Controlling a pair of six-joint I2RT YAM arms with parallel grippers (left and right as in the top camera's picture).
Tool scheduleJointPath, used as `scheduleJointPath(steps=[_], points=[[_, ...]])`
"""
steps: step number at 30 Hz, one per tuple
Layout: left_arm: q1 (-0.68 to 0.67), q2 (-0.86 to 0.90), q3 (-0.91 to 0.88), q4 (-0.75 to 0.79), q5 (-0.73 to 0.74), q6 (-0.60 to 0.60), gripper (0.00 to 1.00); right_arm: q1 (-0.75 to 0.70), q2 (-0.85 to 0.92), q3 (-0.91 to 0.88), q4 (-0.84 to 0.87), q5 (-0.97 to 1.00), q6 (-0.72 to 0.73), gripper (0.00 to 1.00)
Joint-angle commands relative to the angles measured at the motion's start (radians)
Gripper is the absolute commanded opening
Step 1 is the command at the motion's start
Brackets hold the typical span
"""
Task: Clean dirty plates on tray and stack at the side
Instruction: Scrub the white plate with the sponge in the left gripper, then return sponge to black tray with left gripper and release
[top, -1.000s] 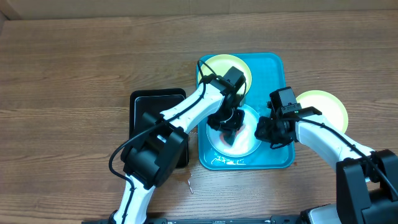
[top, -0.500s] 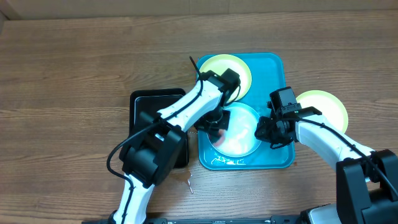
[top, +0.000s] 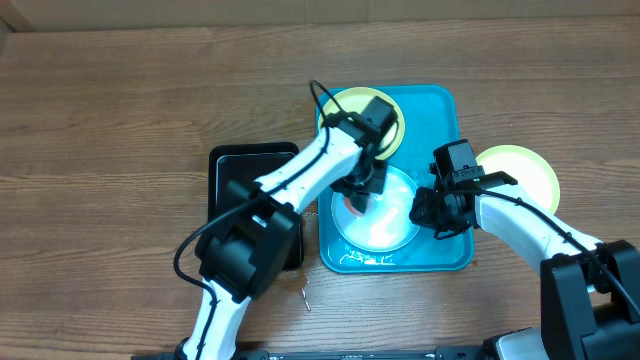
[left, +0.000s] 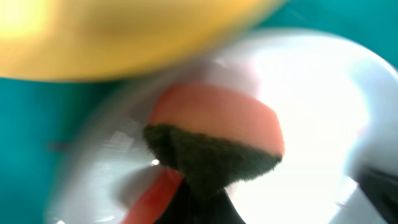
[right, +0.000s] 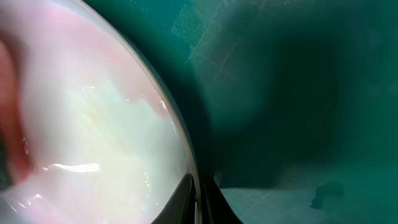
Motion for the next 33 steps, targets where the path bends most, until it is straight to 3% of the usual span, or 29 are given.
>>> scheduleJointPath(steps=[1,11,19,24,29,33], points=[[-0.051,0.044,0.015,-0.019,0.161,0.053,0.04,-0.001,0.003,-0.007,-0.006,0.053,0.000,0.05],[-0.035,0.051,0.015,-0.192,0.164,0.043,0.04,-0.001,0.003,-0.007,-0.009,0.053,0.000,0.04],[-0.005,0.006,0.019,-0.233,-0.200,-0.057,0.04,-0.001,0.003,-0.007,-0.007,0.053,0.000,0.04],[0.018,-0.037,0.059,-0.260,-0.206,-0.066,0.04,-0.001,0.003,-0.007,-0.007,0.053,0.000,0.04],[0.050,-0.173,0.096,-0.280,-0.056,-0.060,0.04,-0.001,0.003,-0.007,-0.007,0.053,0.000,0.04],[0.110,-0.336,0.096,-0.315,-0.109,-0.060,0.04,-0.001,0.003,-0.007,-0.006,0.053,0.000,0.04]])
